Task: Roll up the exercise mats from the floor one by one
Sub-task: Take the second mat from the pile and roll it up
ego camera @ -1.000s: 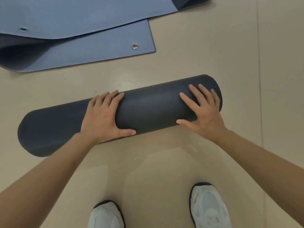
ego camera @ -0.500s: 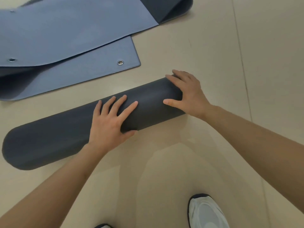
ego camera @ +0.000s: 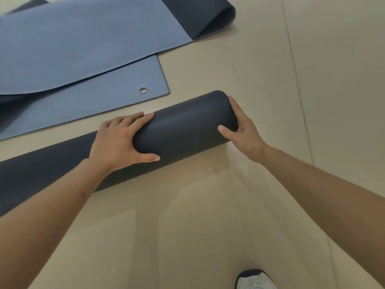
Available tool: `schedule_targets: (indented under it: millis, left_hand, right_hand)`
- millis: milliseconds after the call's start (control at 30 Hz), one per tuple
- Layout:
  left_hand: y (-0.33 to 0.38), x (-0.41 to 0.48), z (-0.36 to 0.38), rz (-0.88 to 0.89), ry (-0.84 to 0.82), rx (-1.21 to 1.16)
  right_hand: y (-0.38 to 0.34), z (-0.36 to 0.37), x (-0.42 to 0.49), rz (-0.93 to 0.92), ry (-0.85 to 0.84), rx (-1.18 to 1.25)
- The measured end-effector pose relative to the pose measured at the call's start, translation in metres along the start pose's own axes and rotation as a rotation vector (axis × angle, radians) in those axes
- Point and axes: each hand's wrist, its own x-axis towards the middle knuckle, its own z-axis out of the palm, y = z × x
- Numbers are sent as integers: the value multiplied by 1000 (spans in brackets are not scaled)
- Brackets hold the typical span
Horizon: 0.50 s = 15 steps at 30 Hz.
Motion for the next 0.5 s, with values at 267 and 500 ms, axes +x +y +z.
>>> schedule_targets:
  millis: [267, 500]
  left_hand:
    - [-1, -6, 5, 82, 139, 60]
    - [5, -11, 10, 17, 126, 47]
  right_hand:
    - [-10, -2, 18, 27, -36, 16]
    - [-19, 4, 16, 59, 27, 43]
